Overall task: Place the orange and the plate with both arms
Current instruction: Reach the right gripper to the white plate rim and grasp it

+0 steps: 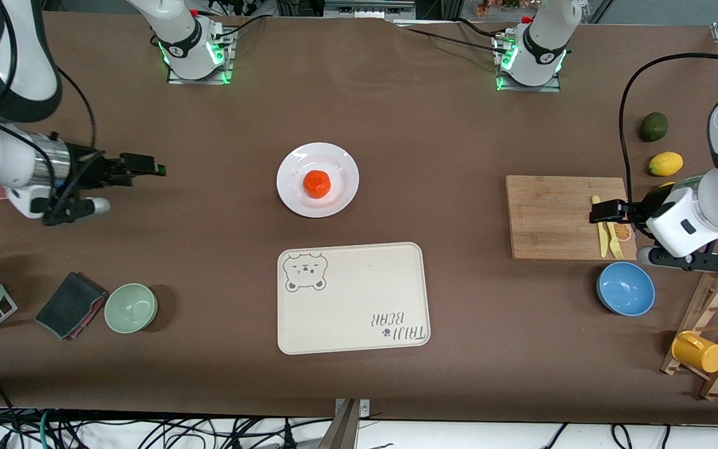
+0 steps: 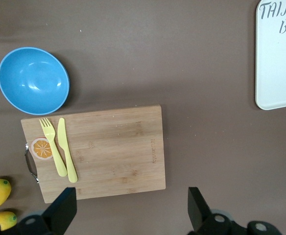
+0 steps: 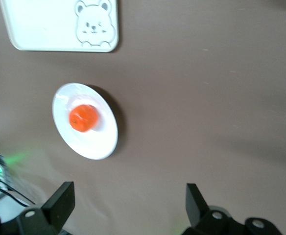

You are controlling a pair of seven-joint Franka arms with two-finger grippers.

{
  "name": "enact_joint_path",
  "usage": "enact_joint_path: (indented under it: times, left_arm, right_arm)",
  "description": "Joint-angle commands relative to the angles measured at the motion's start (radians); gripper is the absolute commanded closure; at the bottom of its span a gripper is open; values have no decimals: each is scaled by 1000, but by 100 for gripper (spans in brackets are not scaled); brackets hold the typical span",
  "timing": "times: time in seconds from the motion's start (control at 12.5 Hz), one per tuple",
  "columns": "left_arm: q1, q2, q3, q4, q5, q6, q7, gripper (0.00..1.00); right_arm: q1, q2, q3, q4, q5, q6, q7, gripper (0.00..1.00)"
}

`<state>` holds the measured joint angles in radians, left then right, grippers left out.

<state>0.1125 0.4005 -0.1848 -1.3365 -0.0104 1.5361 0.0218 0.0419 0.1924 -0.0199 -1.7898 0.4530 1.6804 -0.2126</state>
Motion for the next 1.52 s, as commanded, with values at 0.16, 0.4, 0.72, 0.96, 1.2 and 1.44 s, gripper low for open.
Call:
enact_joint_path:
  times: [0.16,0.4,0.72,0.96,1.2,1.44]
  left_arm:
    - [1,-63,-2,-76,26,47,-14,0]
    - [1,-86,-5,-79,24,36,-14,0]
    - [-28,-91,17,-96,26,50,-16,0]
    - [-230,-120,235,-113,15,52,-17,0]
    - [-229,-127,242,-96,4,38,-6,0]
    - [-231,-123,240,-92,4,38,-14,0]
  right_arm:
    - [-5,-47,57,-288,266,148,-141,0]
    - [-5,-48,115,-445,384,318,-296,0]
    - [-5,34,234,-525,593,530,-456,0]
    - [-5,105,297,-528,664,614,-468,0]
    - [-2,168,314,-527,760,682,-574,0]
    - [0,196,314,-523,806,693,-591,0]
